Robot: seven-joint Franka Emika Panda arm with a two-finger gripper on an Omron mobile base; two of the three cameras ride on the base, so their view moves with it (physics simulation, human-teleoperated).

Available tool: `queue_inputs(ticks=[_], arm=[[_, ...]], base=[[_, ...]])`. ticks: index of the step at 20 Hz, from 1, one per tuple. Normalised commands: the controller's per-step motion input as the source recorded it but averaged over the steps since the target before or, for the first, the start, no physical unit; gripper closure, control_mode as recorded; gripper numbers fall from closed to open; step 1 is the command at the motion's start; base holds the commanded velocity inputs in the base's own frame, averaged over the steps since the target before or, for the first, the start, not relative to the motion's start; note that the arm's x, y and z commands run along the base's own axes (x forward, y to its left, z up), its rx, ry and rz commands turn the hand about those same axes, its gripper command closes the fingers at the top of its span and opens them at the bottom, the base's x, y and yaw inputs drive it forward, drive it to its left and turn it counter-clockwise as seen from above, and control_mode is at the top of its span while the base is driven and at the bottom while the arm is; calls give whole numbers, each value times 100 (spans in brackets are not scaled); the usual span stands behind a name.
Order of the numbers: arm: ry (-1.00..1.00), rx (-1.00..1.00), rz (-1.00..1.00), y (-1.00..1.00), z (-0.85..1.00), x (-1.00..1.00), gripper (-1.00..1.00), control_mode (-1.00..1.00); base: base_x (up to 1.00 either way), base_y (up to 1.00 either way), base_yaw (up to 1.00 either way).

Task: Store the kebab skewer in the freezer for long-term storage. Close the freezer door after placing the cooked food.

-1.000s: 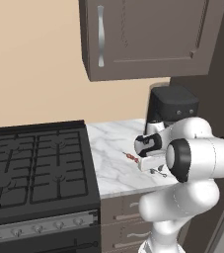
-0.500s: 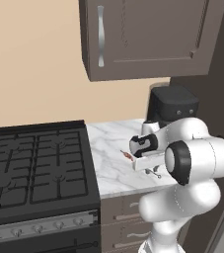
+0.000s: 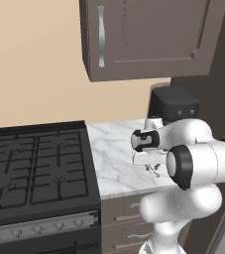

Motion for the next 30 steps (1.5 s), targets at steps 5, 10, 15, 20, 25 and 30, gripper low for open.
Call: queue_inputs(ticks=[5,10,15,20,25,30], arm=[[0,0,-25,16,36,0,100,-100],[0,-6,-23,22,32,0,100,-100],[5,-10,-15,10,46,0,100,-100],[2,-7,-7,1,54,-3,100,-100],[0,-2,-1,2,46,-20,100,-100],[0,0,0,8,37,-32,100,-100]], base=[[0,0,0],[0,0,0],[0,0,0],[0,0,0],[0,0,0],[0,0,0]])
